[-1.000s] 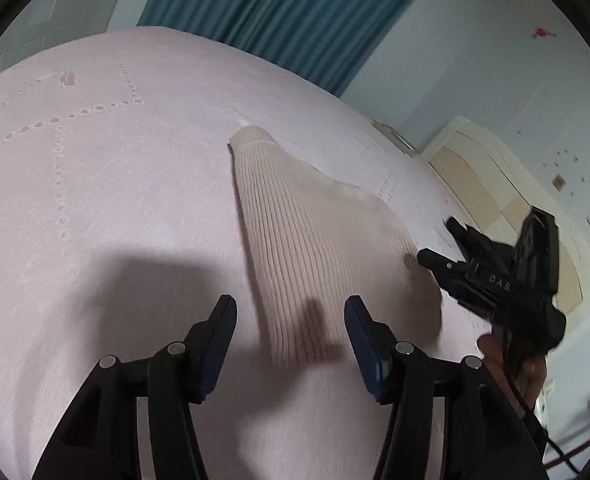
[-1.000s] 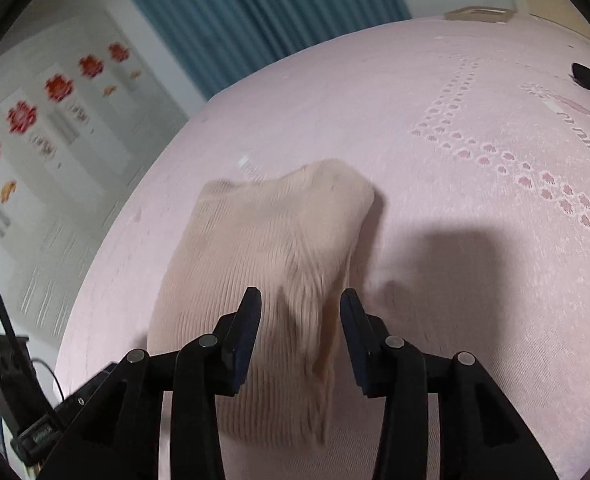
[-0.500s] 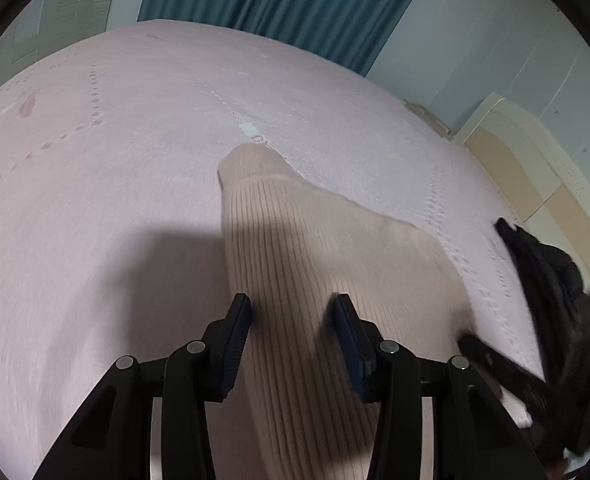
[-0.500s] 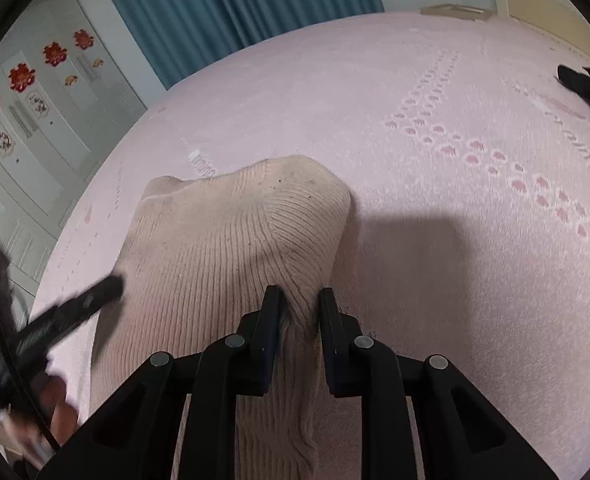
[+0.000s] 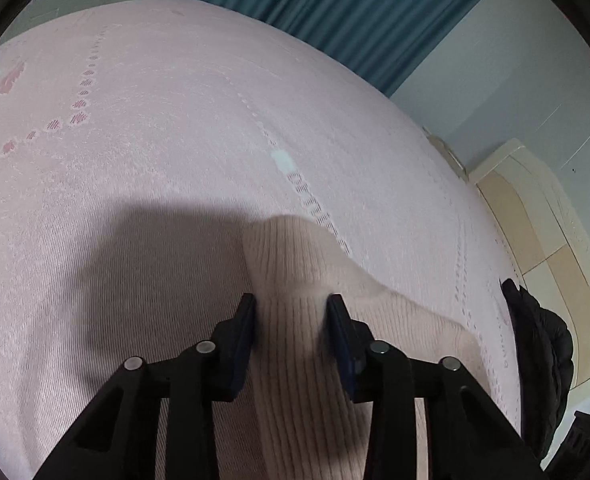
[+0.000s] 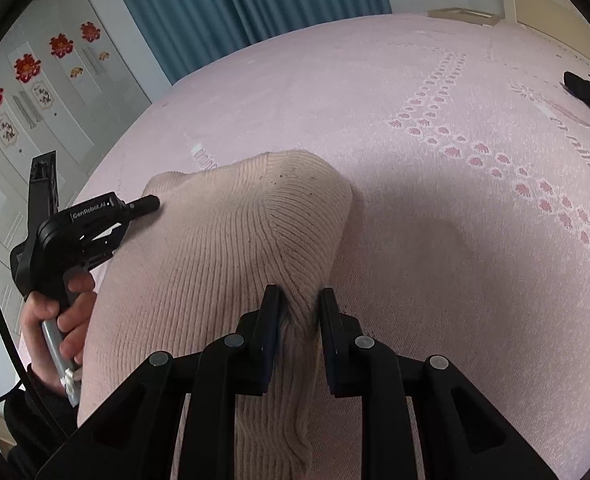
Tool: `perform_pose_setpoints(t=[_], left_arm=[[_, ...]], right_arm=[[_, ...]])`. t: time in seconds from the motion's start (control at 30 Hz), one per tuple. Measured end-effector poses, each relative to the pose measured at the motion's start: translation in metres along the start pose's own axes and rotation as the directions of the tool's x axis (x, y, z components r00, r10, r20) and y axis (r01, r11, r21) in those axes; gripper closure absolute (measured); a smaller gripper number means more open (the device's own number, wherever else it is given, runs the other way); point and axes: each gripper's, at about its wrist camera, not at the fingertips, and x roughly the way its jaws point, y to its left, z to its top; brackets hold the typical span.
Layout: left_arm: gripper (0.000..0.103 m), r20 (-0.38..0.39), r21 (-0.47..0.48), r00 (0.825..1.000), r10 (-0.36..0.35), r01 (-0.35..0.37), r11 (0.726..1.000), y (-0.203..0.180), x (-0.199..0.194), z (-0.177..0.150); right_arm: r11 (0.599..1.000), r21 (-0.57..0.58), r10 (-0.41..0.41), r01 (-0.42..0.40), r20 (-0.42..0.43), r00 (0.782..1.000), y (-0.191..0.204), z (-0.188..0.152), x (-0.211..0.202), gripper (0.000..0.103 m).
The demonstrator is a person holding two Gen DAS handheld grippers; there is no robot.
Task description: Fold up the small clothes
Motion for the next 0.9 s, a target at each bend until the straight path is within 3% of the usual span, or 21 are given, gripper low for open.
perform_pose_setpoints(t=[0.1, 0.2, 0.4, 0.73, 0.83, 0.9], left_arm=[[0.07, 0.066, 0.051, 0.996, 0.054, -0.058, 0.997, -0.008, -0.009, -0.003], [0.069, 0.062, 0.065, 0.993, 0.105, -0.109, 0.992, -0.019, -0.014, -0.003], [0.07, 0.037, 0.135, 0.993, 0.111, -0.115, 0.984, -0.043, -0.04, -0.039], [0.065, 0.105, 0.228, 0.973, 0.205, -0.224, 0.948, -0.066, -0.078, -0.098], [0.063, 0.141, 0.277, 0.962, 0.233, -0.265, 0.924, -0.072, -0.079, -0.104], [0.063, 0.146, 0.273, 0.962, 0.231, -0.264, 0.925, -0.07, -0.08, -0.106]], right_arm=[[1.0, 0.011, 0.009, -0.009, 0.0, 1.0, -0.001, 0.001, 0.0, 0.084], [0.999, 0.032, 0.039, -0.04, 0.018, 0.999, -0.005, 0.005, -0.002, 0.083], [0.994, 0.079, 0.073, -0.078, 0.063, 0.995, -0.012, 0.01, -0.005, 0.076], [1.0, 0.021, -0.005, 0.004, 0.057, 0.998, -0.006, 0.009, 0.001, 0.071], [0.999, -0.015, -0.038, 0.039, 0.064, 0.997, -0.003, 0.008, 0.0, 0.069], [0.998, -0.028, -0.05, 0.052, 0.071, 0.996, -0.001, 0.008, -0.001, 0.069]])
